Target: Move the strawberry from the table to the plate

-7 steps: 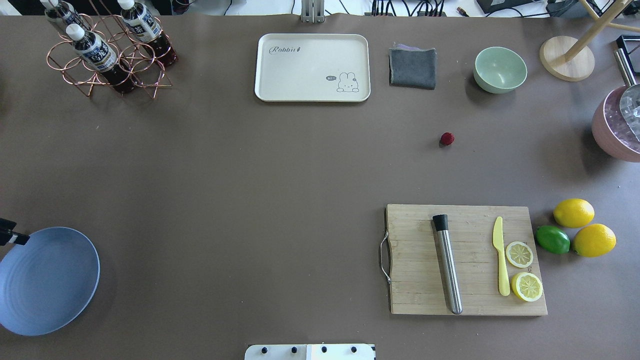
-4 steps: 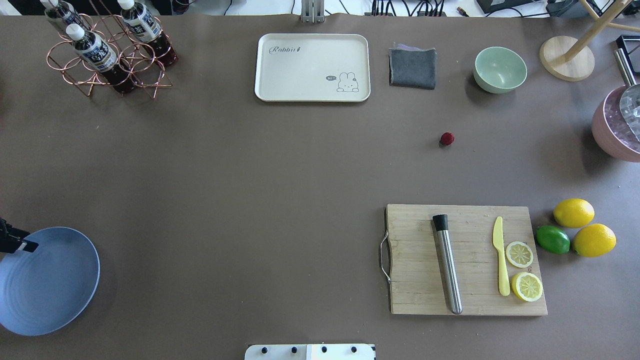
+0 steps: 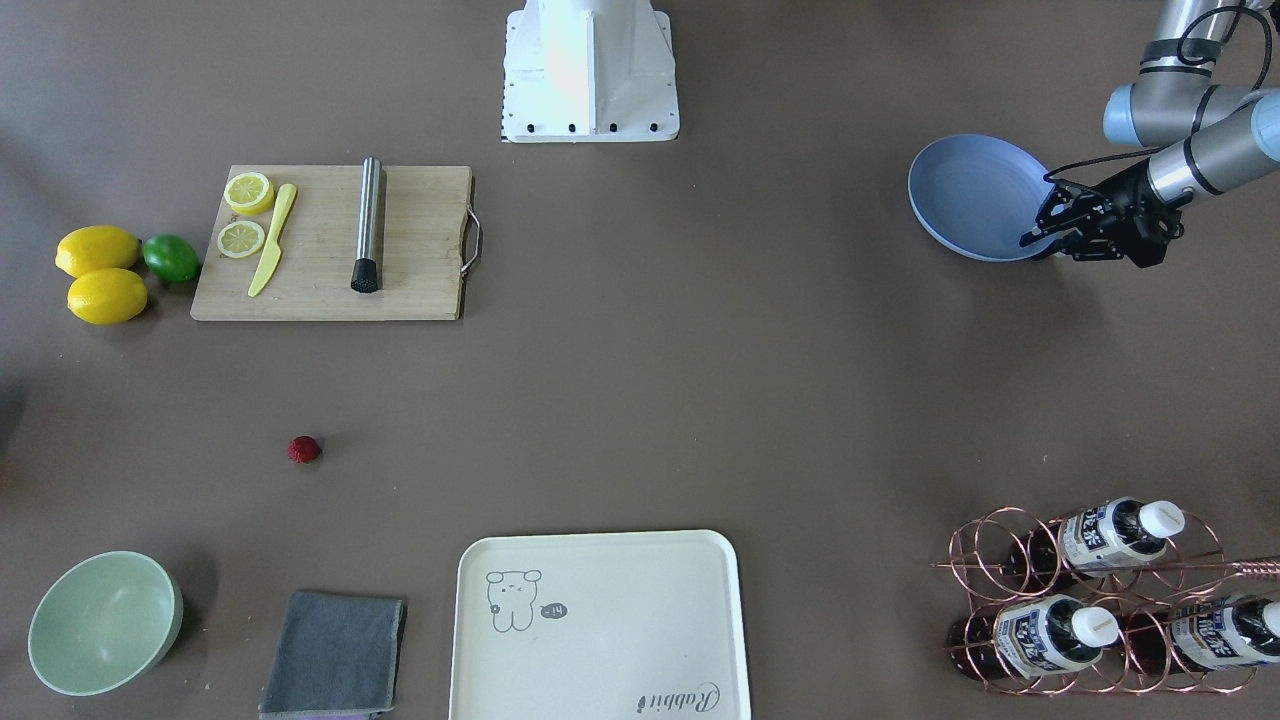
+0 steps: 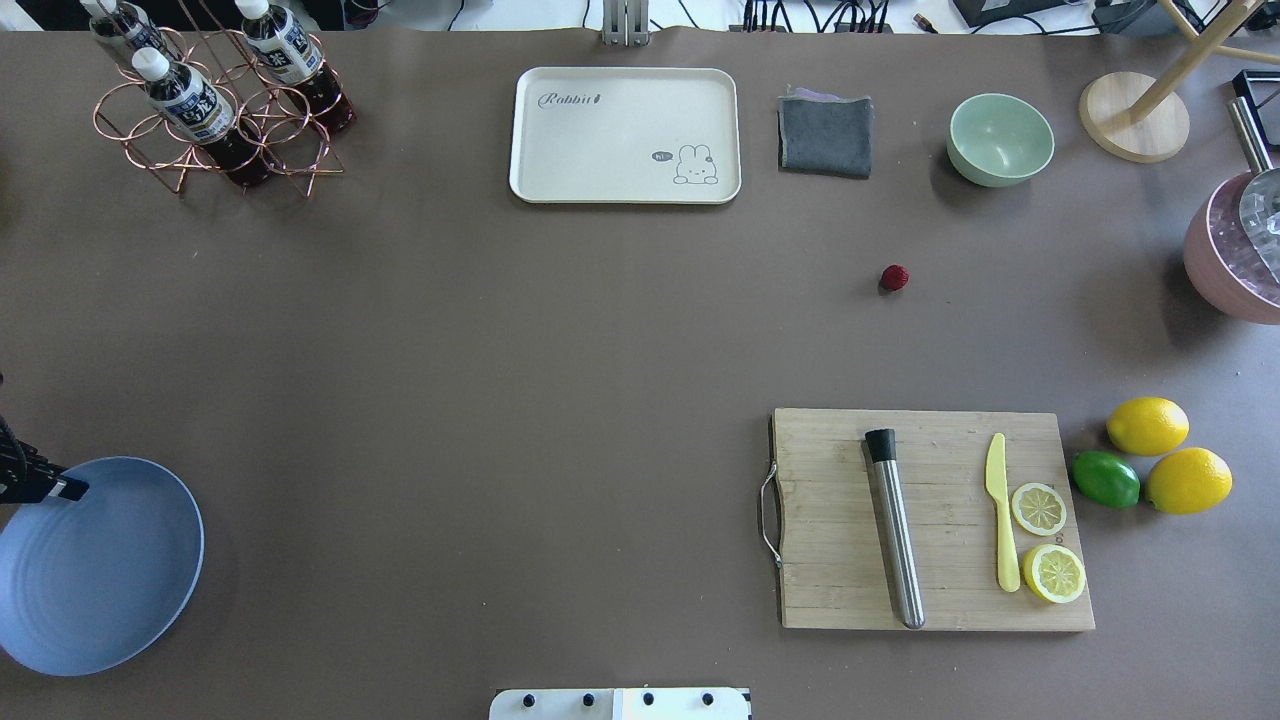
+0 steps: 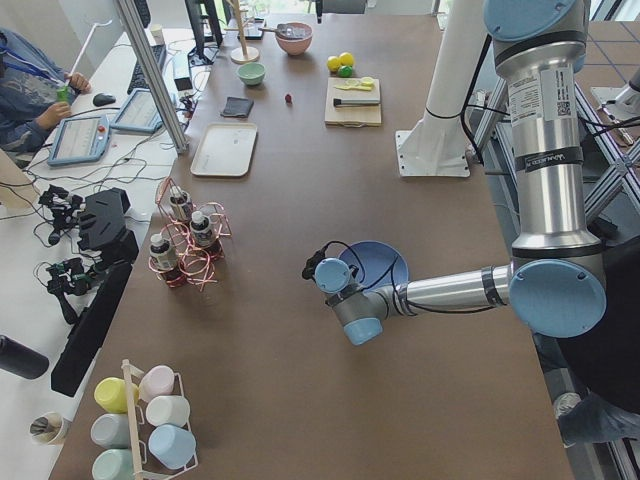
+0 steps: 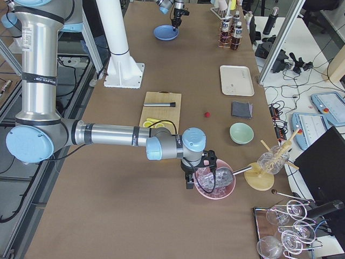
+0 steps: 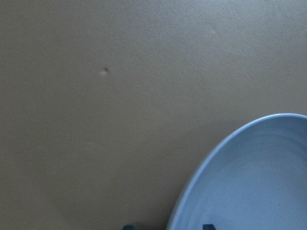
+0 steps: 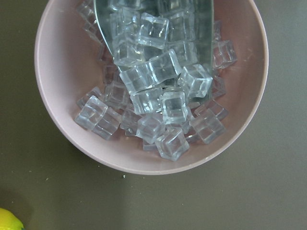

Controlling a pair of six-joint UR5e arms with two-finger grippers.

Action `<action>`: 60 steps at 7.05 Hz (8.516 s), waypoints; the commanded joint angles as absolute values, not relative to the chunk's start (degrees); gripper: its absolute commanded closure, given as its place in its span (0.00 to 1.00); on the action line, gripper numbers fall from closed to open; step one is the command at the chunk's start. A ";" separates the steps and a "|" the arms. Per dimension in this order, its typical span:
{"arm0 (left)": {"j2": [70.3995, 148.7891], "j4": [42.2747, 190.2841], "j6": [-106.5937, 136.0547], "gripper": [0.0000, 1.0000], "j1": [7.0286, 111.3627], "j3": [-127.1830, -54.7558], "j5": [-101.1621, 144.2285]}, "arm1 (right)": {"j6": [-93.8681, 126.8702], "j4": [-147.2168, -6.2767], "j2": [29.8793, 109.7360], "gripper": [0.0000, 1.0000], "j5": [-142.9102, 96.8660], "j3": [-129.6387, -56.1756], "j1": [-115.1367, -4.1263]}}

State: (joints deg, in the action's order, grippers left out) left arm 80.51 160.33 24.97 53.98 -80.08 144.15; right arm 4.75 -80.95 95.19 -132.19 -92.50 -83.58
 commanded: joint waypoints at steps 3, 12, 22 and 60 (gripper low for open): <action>89.00 159.70 36.06 1.00 56.24 -81.12 149.67 | 4.75 -80.95 95.19 0.00 -132.27 -92.64 -83.58; 121.17 136.98 59.06 1.00 44.76 -80.86 129.15 | 4.83 -80.95 95.19 0.00 -132.36 -92.72 -83.58; 128.06 134.38 58.97 1.00 37.79 -74.27 117.07 | 4.83 -80.95 95.10 0.00 -132.63 -92.72 -83.58; 96.24 99.32 -13.62 0.02 90.44 -86.22 145.19 | 60.91 -63.02 66.97 1.00 -107.67 -84.37 -45.09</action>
